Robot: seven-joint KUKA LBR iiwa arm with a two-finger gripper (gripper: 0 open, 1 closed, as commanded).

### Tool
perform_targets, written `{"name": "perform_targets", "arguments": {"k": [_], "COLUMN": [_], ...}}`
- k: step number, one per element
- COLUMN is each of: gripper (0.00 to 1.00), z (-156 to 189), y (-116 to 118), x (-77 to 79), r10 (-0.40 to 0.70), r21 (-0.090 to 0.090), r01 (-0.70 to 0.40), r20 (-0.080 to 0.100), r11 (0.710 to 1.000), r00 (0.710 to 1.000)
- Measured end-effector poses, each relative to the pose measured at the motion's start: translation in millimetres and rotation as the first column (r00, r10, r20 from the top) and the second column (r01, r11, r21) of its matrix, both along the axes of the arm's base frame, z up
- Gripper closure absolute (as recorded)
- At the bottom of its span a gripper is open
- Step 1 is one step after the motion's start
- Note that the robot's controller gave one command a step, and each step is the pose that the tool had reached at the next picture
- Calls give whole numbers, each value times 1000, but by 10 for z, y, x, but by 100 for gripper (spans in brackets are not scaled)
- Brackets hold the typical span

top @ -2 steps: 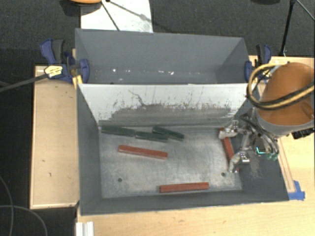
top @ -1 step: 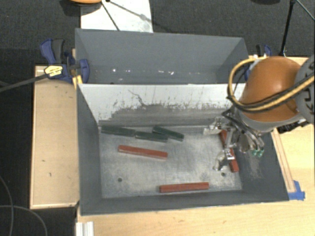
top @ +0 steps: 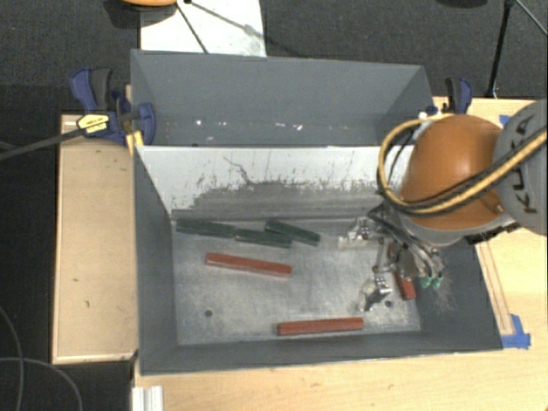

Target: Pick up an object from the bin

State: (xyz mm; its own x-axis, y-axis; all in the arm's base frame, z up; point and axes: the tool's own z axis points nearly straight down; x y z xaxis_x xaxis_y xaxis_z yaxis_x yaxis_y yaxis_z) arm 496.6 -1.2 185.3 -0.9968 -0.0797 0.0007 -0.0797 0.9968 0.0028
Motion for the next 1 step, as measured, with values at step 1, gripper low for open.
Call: {"name": "perform_targets", "arguments": {"k": [1], "gripper": [0], "z": [-320], "y": [138], "x": [-20], "r10": [57], "r21": [-4], "r01": [-57], "r20": [10], "r11": [998], "r00": [998]}}
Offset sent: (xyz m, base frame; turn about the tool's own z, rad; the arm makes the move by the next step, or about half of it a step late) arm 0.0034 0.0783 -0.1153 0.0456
